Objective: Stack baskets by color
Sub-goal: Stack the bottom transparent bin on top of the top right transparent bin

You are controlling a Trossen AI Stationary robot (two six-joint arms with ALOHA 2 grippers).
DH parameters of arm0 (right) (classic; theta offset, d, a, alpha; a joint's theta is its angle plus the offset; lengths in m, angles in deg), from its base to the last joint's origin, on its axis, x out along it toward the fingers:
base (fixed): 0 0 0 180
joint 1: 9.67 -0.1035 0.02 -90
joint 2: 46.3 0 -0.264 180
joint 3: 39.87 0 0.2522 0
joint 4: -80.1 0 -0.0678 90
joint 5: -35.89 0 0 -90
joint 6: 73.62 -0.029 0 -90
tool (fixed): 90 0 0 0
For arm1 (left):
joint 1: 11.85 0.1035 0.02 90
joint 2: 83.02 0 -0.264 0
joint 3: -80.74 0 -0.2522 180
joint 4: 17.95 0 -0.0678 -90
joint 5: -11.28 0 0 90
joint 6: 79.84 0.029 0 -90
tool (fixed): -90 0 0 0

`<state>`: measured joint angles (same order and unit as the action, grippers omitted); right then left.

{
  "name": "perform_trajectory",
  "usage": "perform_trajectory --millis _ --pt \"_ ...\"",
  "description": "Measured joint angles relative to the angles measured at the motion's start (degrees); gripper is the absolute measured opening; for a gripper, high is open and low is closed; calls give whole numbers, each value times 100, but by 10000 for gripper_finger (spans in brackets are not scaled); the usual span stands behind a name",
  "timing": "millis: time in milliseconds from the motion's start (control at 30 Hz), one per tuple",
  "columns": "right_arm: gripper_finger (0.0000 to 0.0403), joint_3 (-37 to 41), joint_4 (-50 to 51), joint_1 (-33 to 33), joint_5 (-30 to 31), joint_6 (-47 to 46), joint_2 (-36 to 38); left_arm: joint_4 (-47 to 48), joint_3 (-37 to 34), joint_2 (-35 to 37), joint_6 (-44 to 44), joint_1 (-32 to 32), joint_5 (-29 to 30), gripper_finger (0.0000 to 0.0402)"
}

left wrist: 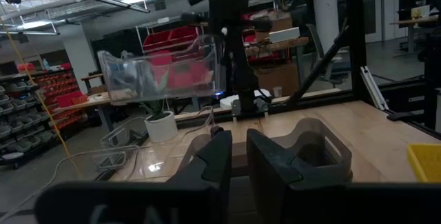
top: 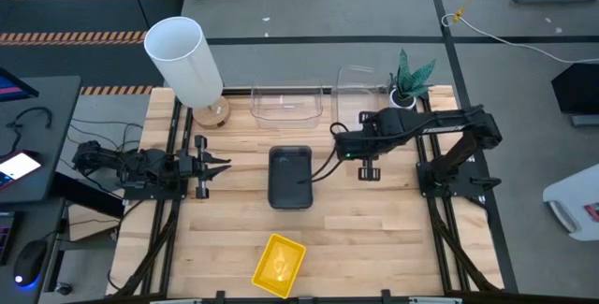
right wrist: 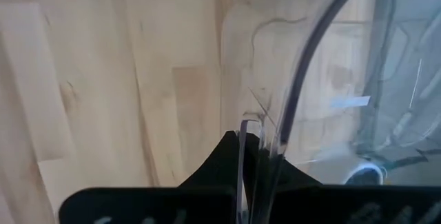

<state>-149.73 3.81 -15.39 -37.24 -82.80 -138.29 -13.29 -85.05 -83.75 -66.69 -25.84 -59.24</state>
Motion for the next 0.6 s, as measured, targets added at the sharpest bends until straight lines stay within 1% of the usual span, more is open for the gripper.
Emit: perform_trajectory --millis 200,433,600 --pt "10 463 -37 181 25 102 -2 0 0 0 0 2 0 60" --pt "10 822 -197 411 448 215 -2 0 0 0 0 2 0 56" --pt "11 984 -526 602 496 457 -4 0 0 0 0 1 0 54"
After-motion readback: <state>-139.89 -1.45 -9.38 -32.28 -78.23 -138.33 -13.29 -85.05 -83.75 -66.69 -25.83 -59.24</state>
